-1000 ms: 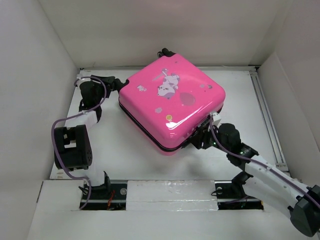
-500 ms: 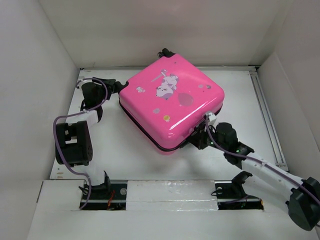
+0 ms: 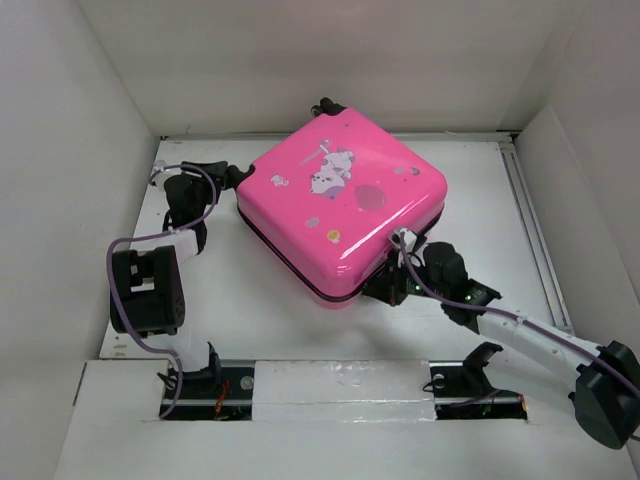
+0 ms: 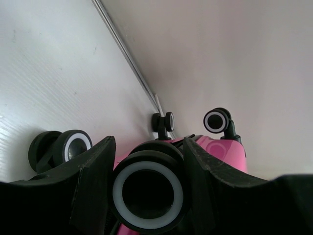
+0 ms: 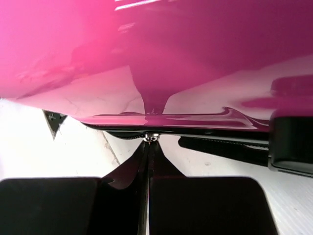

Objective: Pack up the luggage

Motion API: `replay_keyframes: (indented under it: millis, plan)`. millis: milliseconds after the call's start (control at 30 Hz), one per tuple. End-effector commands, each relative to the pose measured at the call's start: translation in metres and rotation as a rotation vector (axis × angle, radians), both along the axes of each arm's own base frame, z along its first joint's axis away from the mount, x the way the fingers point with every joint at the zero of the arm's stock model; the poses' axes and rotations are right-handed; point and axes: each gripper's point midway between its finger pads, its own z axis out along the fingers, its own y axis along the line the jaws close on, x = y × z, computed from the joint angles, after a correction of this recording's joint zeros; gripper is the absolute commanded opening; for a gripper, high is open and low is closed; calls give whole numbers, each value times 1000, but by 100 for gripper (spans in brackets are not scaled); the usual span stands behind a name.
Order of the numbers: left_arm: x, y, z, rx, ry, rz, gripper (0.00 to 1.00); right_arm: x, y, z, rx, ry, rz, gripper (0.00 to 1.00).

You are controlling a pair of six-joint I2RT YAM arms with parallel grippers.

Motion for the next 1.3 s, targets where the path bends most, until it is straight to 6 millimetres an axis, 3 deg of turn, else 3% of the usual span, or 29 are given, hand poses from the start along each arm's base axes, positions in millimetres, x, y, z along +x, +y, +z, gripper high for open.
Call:
replay_keyframes:
  millis: [0, 67, 133, 167, 200, 267, 300, 367, 400, 467, 533, 633, 667, 733, 767, 800, 867, 900, 1000, 1067, 1100, 1133, 1167, 1267]
  plan:
    - [-24, -18, 12, -2, -37, -55, 0, 38, 15, 101, 185, -223, 14, 0]
    - [-30, -17, 15, 11, -52, -46, 0, 42, 16, 112, 165, -233, 37, 0]
    - [-37, -17, 9, 11, -43, -46, 0, 25, 28, 98, 145, -189, 95, 0]
    - [-38, -17, 7, 11, -45, -46, 0, 17, 33, 89, 131, -175, 108, 0]
    - [-38, -17, 7, 11, -45, -46, 0, -6, 45, 63, 102, -124, 152, 0]
    - [-39, -19, 9, 0, -59, -53, 0, -30, 57, 33, 70, -47, 199, 0]
    - [-39, -19, 9, 0, -59, -54, 0, -53, 63, 14, 42, -6, 254, 0]
    - [-40, -19, 13, 1, -68, -54, 0, -72, 70, -10, -4, 55, 306, 0]
    - [-42, -19, 9, -9, -57, -52, 0, -74, 72, -17, -27, 57, 298, 0]
    - [-45, -20, 14, -8, -71, -52, 0, -83, 85, -11, -27, 41, 325, 0]
    - [-46, -20, 19, -7, -83, -52, 0, -71, 87, -1, -24, -9, 278, 0]
    - [-49, -16, 19, 7, -79, -33, 0, -36, 76, 35, 5, -138, 176, 0]
    - [-52, -16, 19, 7, -80, -33, 0, -8, 62, 49, 24, -160, 116, 0]
    - [-55, -16, 19, 7, -80, -33, 0, 20, 38, 66, 35, -199, 66, 0]
    - [-58, -17, 19, 7, -82, -33, 0, 48, 15, 73, 46, -201, 7, 0]
    - [-59, -21, 26, 8, -103, -43, 0, 63, 4, 91, 72, -227, -21, 0]
    - [-68, -26, 18, 9, -90, -45, 0, 88, -18, 112, 98, -257, -74, 0]
    - [-75, -38, 28, 8, -116, -74, 0, 112, -39, 134, 113, -297, -136, 0]
    - [-93, -62, 32, 33, -133, -108, 0, 136, -57, 143, 112, -283, -187, 0]
    - [-102, -61, 27, 42, -125, -109, 0, 123, -50, 122, 99, -244, -165, 0]
    - [-105, -57, 36, 44, -151, -91, 0, 112, -48, 105, 79, -209, -165, 0]
    - [-106, -51, 42, 46, -166, -67, 0, 82, -37, 63, 42, -121, -112, 0]
    - [-107, -46, 38, 56, -147, -58, 0, 61, -35, 61, 47, -139, -90, 0]
    - [-106, -35, 47, 59, -161, -22, 0, 6, -30, 17, 11, -50, -23, 0]
